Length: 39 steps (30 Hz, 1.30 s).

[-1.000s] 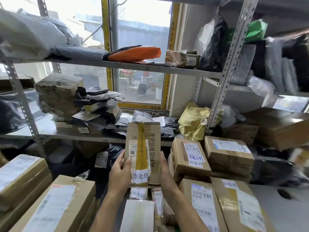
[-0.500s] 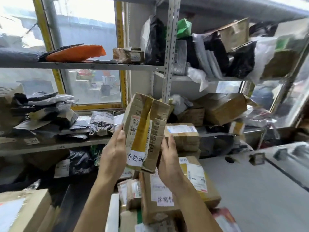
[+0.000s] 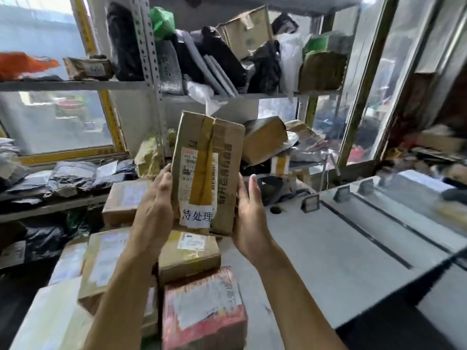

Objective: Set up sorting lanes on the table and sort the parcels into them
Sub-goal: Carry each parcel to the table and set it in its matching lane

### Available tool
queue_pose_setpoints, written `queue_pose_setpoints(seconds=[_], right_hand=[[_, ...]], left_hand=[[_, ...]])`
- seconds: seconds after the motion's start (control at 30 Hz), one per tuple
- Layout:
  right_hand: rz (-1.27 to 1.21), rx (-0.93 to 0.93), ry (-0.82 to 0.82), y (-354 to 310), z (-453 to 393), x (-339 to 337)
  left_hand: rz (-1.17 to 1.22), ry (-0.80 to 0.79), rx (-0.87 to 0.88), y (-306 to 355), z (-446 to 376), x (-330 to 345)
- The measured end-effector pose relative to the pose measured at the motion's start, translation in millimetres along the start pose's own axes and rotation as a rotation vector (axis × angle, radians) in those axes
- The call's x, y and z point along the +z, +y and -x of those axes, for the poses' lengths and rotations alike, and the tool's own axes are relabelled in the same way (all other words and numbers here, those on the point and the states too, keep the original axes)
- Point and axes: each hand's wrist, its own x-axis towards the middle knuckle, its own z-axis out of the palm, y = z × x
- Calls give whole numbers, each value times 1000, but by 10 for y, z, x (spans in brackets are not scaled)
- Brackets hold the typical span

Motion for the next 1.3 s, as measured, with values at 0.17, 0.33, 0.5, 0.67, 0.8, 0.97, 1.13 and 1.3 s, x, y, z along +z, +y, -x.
queue_pose_setpoints(seconds=[0.17, 0.33, 0.5, 0.67, 0.8, 0.97, 1.13, 1.3], right_hand=[[150, -46, 124, -573, 523, -903], [149, -76, 277, -1062, 1049, -1629], [162, -121, 430, -1357, 1515, -2208], [201, -161, 657, -1568, 1826, -2834], [206, -169, 784, -1774, 1979, -3373], [286, -158, 880, -2057, 1868, -4075], [407, -93, 922, -2357, 1384, -4716], [434, -27, 856, -2572, 867, -5096]], left_hand=[[59, -136, -148, -142, 103, 1163], [79, -376, -197, -198, 250, 2237], [101, -590, -185, -368, 479, 3036], [109, -742, -221, -490, 657, 3932], [105, -821, -266, -595, 783, 4639], [175, -920, -342, -781, 722, 5404], [199, -862, -378, -866, 357, 6019], [151, -794, -387, -958, -113, 6360]])
